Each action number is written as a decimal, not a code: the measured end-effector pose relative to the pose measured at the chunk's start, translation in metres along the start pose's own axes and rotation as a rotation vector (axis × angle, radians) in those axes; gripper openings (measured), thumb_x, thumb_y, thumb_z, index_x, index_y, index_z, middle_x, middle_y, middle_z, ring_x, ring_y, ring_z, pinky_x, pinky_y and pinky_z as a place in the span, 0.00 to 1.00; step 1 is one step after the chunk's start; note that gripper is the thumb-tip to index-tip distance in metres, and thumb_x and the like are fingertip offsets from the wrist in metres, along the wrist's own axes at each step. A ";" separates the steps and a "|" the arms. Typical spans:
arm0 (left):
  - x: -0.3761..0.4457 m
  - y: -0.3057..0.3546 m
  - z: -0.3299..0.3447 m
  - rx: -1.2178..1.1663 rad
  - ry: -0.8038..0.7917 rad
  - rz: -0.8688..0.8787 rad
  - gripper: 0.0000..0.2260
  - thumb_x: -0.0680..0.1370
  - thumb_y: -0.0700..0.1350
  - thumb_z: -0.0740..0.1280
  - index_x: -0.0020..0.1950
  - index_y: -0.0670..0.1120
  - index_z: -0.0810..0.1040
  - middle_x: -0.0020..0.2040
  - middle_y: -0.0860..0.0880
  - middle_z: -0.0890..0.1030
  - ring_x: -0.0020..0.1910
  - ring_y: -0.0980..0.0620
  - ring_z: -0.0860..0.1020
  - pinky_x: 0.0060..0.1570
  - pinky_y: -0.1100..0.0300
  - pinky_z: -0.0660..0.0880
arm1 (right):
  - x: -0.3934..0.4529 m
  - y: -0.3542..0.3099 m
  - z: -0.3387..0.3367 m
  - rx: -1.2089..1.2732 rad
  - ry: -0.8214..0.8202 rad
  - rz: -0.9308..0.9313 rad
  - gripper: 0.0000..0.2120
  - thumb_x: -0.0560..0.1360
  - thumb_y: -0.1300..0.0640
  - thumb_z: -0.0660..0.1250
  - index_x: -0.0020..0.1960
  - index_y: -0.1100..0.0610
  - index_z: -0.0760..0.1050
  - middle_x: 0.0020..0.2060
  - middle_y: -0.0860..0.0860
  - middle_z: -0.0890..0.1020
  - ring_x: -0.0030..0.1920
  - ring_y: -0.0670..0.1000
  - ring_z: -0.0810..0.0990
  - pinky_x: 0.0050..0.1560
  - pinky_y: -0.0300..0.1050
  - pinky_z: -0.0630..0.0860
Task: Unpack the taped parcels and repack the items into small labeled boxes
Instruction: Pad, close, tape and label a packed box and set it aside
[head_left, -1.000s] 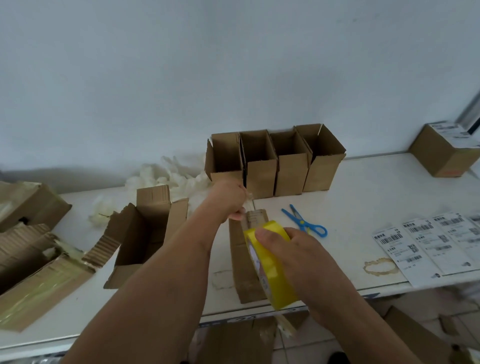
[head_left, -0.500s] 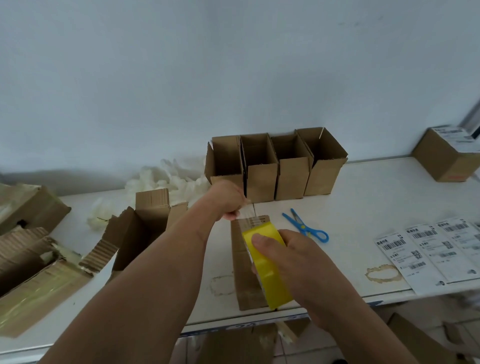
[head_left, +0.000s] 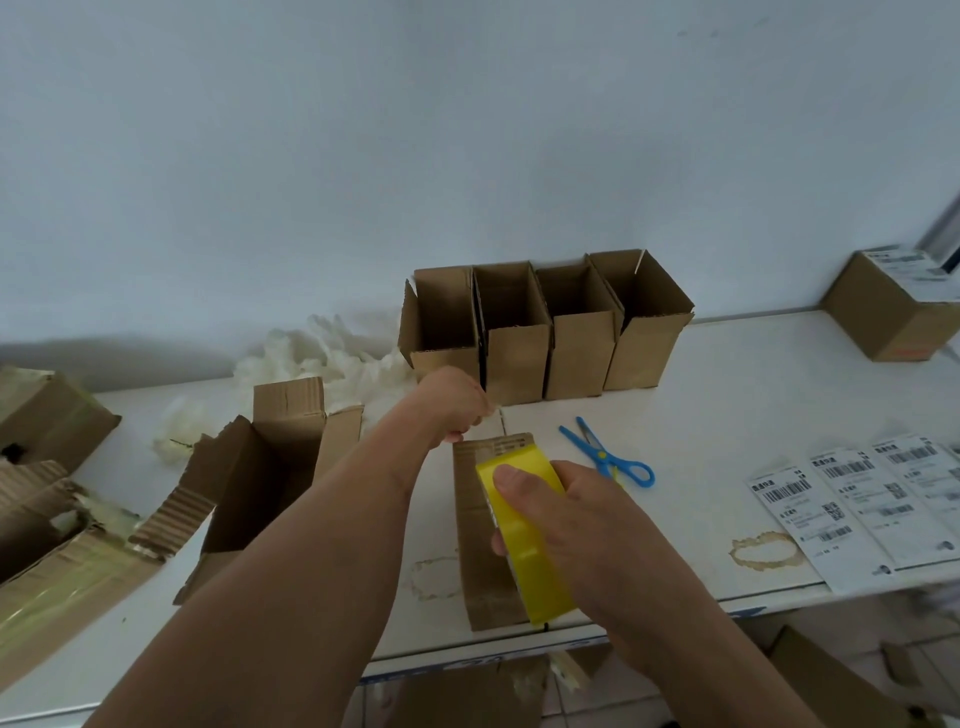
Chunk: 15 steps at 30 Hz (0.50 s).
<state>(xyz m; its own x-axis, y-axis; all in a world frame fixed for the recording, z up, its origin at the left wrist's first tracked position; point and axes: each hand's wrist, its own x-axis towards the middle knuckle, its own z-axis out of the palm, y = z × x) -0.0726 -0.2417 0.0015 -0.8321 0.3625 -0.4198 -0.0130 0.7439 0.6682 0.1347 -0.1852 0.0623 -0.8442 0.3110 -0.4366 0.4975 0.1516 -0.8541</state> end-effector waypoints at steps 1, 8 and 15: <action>0.000 0.000 0.001 0.014 -0.007 -0.008 0.11 0.79 0.39 0.64 0.60 0.40 0.80 0.54 0.44 0.82 0.47 0.48 0.79 0.45 0.56 0.79 | 0.000 0.000 0.000 -0.002 -0.004 0.002 0.13 0.77 0.38 0.59 0.44 0.47 0.69 0.43 0.48 0.83 0.48 0.50 0.81 0.53 0.49 0.77; 0.000 -0.010 0.011 0.215 -0.143 -0.114 0.08 0.79 0.42 0.66 0.53 0.44 0.83 0.41 0.49 0.81 0.35 0.54 0.78 0.25 0.64 0.73 | 0.001 0.001 0.001 -0.002 -0.010 -0.022 0.13 0.76 0.37 0.59 0.45 0.47 0.70 0.44 0.49 0.83 0.48 0.50 0.82 0.54 0.50 0.78; 0.000 -0.006 0.002 0.460 -0.258 -0.133 0.10 0.80 0.43 0.65 0.56 0.39 0.80 0.53 0.42 0.83 0.48 0.46 0.82 0.48 0.54 0.82 | -0.001 0.001 0.003 0.017 -0.009 -0.036 0.15 0.75 0.36 0.60 0.45 0.48 0.72 0.44 0.50 0.84 0.48 0.52 0.83 0.54 0.52 0.79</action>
<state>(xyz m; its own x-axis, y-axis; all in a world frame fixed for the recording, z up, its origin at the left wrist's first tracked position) -0.0712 -0.2453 -0.0035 -0.6762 0.3309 -0.6582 0.1831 0.9409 0.2850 0.1355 -0.1885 0.0611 -0.8632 0.2972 -0.4082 0.4637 0.1466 -0.8738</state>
